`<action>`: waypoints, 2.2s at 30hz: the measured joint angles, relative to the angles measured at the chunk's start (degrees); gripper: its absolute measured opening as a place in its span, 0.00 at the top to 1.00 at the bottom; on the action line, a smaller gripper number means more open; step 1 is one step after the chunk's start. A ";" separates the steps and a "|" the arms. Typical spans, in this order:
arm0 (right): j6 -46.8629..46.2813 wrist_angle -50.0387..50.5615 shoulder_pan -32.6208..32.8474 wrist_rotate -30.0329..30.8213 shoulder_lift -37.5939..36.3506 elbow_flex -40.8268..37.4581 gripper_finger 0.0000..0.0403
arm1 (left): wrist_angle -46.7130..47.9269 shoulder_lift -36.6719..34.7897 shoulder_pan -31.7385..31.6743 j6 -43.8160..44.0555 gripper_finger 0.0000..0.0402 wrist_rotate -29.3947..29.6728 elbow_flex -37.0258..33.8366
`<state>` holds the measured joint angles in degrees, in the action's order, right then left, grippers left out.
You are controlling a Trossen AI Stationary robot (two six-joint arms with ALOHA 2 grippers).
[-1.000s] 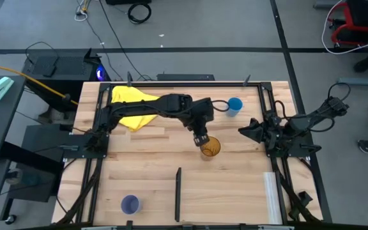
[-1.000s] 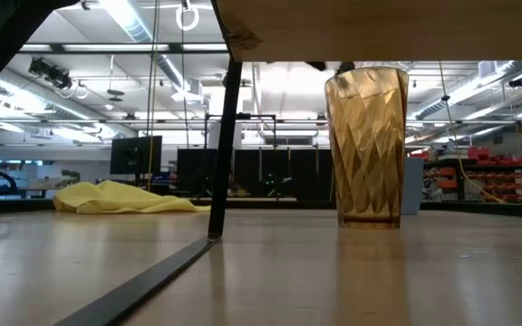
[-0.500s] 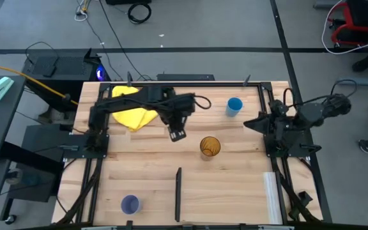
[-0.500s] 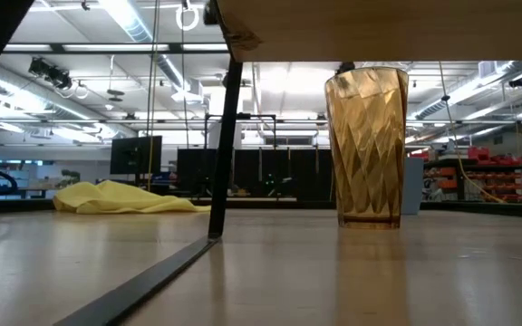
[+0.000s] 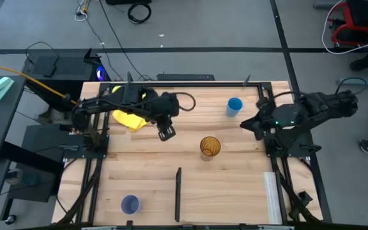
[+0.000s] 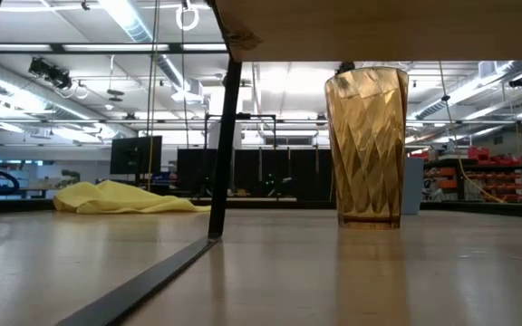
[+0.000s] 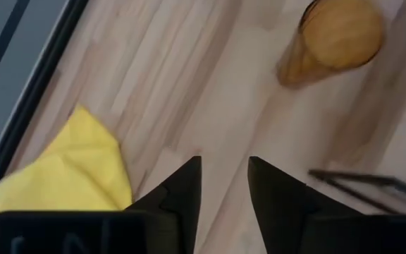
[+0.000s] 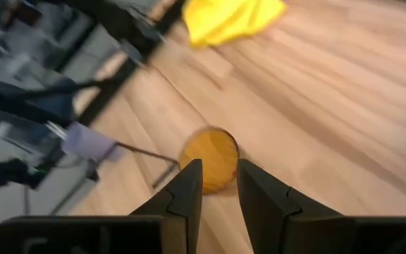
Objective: Stack small to large cups/mugs on shelf
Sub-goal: Put the brown cup on the shelf
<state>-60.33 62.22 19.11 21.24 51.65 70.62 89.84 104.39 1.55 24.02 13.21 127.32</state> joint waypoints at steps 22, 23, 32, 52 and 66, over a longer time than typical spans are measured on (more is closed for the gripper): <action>10.05 4.67 -14.59 -20.30 22.44 5.15 0.76 | -10.23 -25.95 0.69 21.95 0.71 0.61 -51.35; 10.63 4.65 -14.98 -20.74 23.47 5.15 0.76 | -11.80 -27.17 0.69 22.05 0.71 0.55 -53.22; 13.87 4.26 -15.62 -22.59 30.55 5.15 0.76 | -17.45 -32.37 0.65 26.33 0.71 -0.62 -64.54; 15.70 2.09 -15.58 -22.83 39.18 5.12 0.76 | -21.95 -32.88 0.65 24.80 0.72 -0.82 -66.02; 17.55 1.24 -16.54 -20.96 39.83 5.10 0.91 | -22.87 -32.86 0.65 24.73 0.74 -0.82 -66.02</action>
<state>-42.78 63.46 2.57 0.28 91.48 75.72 66.97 71.53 2.20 48.75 12.38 61.30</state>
